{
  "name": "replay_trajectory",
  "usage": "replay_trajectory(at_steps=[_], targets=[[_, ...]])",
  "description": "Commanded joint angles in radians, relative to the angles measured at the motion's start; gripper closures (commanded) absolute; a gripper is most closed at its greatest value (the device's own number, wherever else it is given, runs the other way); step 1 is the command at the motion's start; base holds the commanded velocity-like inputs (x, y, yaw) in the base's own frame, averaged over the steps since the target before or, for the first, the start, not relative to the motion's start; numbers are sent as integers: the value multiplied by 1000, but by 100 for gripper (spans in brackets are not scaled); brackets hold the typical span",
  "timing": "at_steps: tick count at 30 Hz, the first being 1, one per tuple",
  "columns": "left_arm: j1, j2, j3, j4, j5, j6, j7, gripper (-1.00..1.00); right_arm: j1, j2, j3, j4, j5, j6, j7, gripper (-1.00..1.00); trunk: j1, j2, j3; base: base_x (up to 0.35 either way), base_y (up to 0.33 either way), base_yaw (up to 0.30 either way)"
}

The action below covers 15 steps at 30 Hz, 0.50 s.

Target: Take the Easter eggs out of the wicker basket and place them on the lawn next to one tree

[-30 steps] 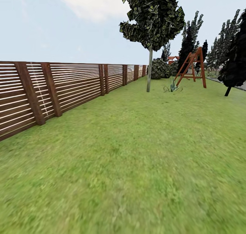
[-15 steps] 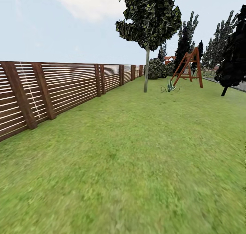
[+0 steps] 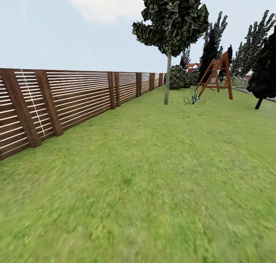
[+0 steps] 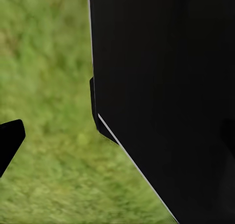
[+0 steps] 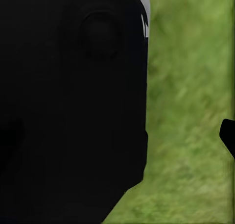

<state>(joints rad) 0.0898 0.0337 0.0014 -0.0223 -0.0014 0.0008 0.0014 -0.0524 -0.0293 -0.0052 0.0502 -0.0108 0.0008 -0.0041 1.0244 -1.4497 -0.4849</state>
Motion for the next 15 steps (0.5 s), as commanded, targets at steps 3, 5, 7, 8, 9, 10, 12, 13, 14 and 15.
replay_trajectory(at_steps=[3,5,7,8,9,10,12,13,14,15], targets=[[1,0,0,-2,0,0,0,-100,-1,0,2,2,1,-2,0,-100,1,0,-1,333,0,219],[1,0,0,-2,0,0,0,-100,-1,0,2,2,2,-2,0,-100,1,0,-1,333,0,95],[1,0,0,-2,0,0,0,-100,-1,-1,4,2,4,-2,0,-100,1,0,-1,333,0,39],[1,0,0,-2,0,1,0,-100,-1,-1,4,2,3,-2,0,-100,1,0,-1,333,0,20],[1,0,0,-2,0,1,0,-100,-1,-1,4,2,2,-2,0,-100,1,0,-1,333,0,50],[1,0,0,-2,0,1,0,-100,-1,0,3,2,1,-2,0,-100,1,0,-1,333,0,121],[1,0,0,-2,0,1,0,-100,-1,0,3,2,2,-2,0,-100,1,0,-1,333,0,175],[1,0,0,-2,0,1,0,-100,-1,0,3,2,2,-2,0,-100,1,0,-1,333,0,154],[1,0,0,-2,0,1,0,-100,-1,-1,5,2,5,-2,0,-100,1,0,-1,333,0,79],[1,0,0,-2,0,0,0,-100,-1,-1,5,2,7,-2,0,-100,1,0,-1,333,0,50]])
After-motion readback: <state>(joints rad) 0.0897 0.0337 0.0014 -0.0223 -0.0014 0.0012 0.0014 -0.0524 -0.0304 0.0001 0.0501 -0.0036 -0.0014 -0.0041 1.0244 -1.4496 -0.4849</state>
